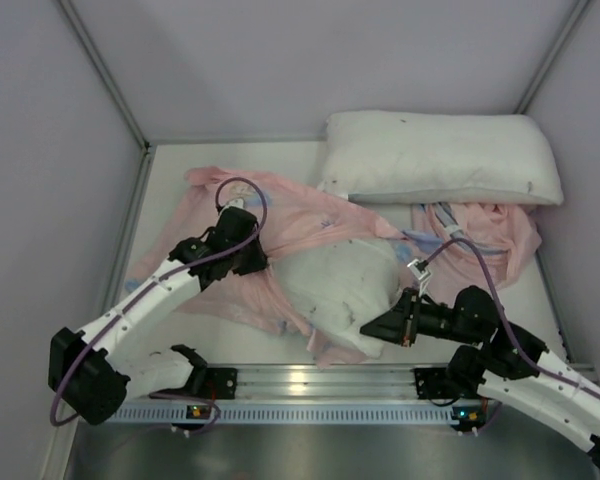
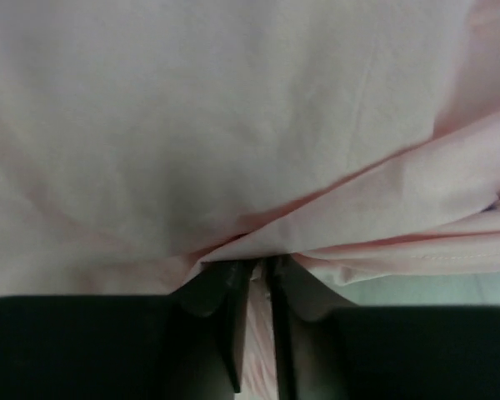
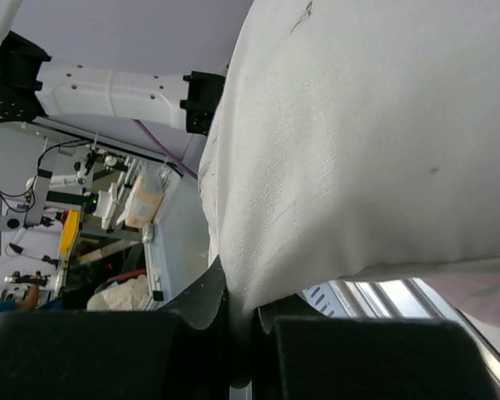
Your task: Remove the pillowcase from the pillow
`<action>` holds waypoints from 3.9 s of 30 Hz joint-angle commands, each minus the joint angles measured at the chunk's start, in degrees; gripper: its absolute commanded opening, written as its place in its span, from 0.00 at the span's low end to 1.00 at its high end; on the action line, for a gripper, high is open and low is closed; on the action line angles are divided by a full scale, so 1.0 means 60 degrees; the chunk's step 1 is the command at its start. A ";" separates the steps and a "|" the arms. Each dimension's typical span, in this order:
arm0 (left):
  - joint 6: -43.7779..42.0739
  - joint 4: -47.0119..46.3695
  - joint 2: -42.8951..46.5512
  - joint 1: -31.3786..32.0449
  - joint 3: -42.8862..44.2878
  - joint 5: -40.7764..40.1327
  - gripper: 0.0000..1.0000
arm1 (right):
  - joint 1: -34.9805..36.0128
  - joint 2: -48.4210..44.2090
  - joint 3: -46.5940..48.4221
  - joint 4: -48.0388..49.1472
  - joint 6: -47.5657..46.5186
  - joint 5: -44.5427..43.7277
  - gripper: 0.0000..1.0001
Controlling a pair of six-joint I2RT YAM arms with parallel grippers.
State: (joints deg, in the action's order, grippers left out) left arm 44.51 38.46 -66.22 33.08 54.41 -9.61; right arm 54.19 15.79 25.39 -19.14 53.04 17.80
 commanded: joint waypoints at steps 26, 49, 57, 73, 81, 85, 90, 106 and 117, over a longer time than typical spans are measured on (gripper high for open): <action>0.1808 -0.0007 0.3638 0.5868 -0.1363 -0.0434 0.99 | 0.0444 0.7022 0.0998 0.7555 0.0873 0.0212 0.00; 0.2953 -0.0799 0.4473 0.5868 -0.2316 -0.1842 0.98 | 0.2027 0.6216 0.0588 0.7583 0.1370 -0.0550 0.00; 0.2821 -0.0931 0.4752 0.5868 -0.2375 -0.2412 0.64 | 0.2364 0.6508 0.1056 0.7716 0.1225 -0.0067 0.00; 0.2820 0.0372 0.7255 0.5868 -0.2272 -0.3102 0.00 | 0.2614 0.3114 0.1804 -0.1234 -0.0768 -0.6540 0.85; 0.3084 0.0812 0.8238 0.5868 -0.2521 -0.2736 0.00 | 0.1779 0.4499 0.2520 -0.1293 -0.0797 -0.6922 0.75; 0.3070 0.0812 0.8297 0.5868 -0.2492 -0.2618 0.00 | 0.1501 0.5977 0.2975 -0.0971 -0.1090 -0.7039 0.68; 0.3026 0.0827 0.8384 0.5868 -0.2419 -0.2574 0.00 | 0.0332 0.6888 0.2684 0.0066 -0.1281 -0.5943 0.59; 0.3143 0.1076 0.9306 0.5868 -0.1906 -0.2442 0.00 | -0.0449 0.7986 0.0897 0.1079 -0.0798 -0.6423 0.00; 0.3201 0.1061 1.0391 0.5868 -0.1086 -0.2647 0.00 | -0.0536 0.9145 0.0135 0.1914 -0.0183 -0.7449 0.00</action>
State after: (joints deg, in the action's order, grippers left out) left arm 62.11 51.70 -6.46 68.51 43.22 -23.68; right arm 52.25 69.47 28.51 -8.97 50.72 -20.23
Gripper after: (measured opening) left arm 0.029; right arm 0.003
